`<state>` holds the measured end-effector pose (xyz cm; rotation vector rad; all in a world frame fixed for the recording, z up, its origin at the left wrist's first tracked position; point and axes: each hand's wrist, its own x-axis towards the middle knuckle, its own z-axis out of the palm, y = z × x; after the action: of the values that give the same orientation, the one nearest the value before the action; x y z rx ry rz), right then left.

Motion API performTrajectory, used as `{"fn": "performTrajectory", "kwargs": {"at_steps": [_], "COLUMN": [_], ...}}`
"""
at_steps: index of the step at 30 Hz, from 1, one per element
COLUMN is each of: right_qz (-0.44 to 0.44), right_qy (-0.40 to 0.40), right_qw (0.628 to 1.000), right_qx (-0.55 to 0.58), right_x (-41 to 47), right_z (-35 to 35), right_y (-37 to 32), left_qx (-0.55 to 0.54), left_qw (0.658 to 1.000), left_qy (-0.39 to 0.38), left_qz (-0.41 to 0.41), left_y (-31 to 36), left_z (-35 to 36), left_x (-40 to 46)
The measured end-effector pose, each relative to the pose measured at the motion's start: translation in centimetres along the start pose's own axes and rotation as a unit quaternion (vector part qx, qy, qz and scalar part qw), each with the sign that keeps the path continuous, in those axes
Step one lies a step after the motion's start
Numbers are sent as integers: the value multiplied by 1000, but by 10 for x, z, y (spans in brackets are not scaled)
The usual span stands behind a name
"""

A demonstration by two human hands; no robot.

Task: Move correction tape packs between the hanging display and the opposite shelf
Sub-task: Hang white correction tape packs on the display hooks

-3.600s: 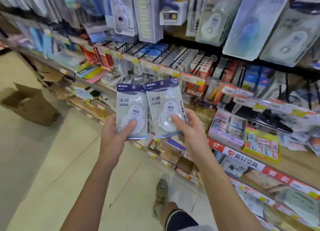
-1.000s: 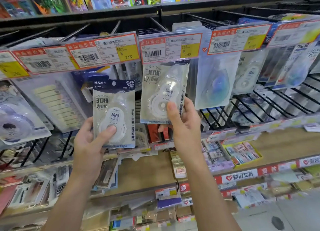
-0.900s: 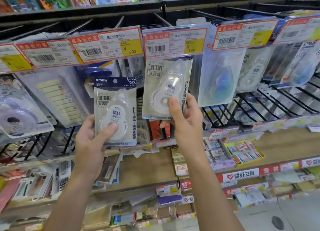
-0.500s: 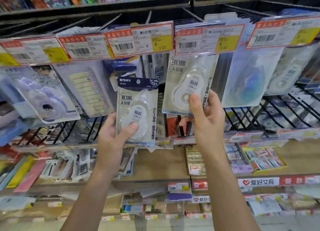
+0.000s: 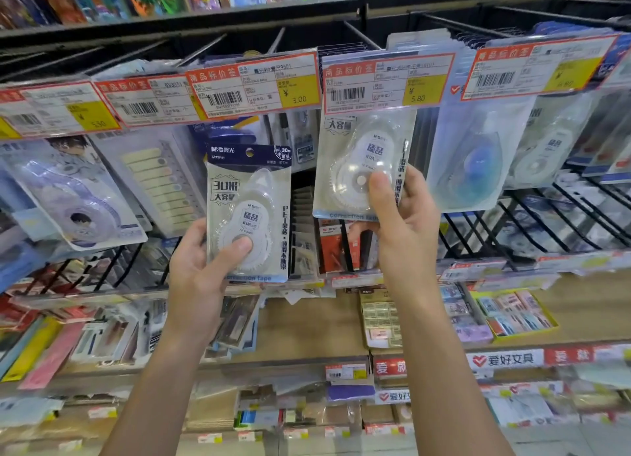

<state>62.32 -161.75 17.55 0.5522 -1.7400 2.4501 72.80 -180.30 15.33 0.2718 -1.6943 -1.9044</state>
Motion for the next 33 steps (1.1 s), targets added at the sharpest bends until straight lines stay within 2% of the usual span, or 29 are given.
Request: {"fn": "performTrajectory", "kwargs": {"at_steps": [8,23,33], "right_qz": [11,37,20], "right_qy": [-22,-15,-21], "right_qw": [999,999,998], "right_qx": [-23,-26,-54], "right_x": [-4,4,-3], "right_z": [-9,-1,-5], "right_y": [15,13,15], "left_qx": [8,-1,-12], "left_qw": [1000,1000,1000], "left_qy": [1,-7,-6], "left_qz": [-7,-10,-7], "left_y": [2,-3,-2], "left_z": [0,7,-1], "left_x": [-6,-10,-7]}}
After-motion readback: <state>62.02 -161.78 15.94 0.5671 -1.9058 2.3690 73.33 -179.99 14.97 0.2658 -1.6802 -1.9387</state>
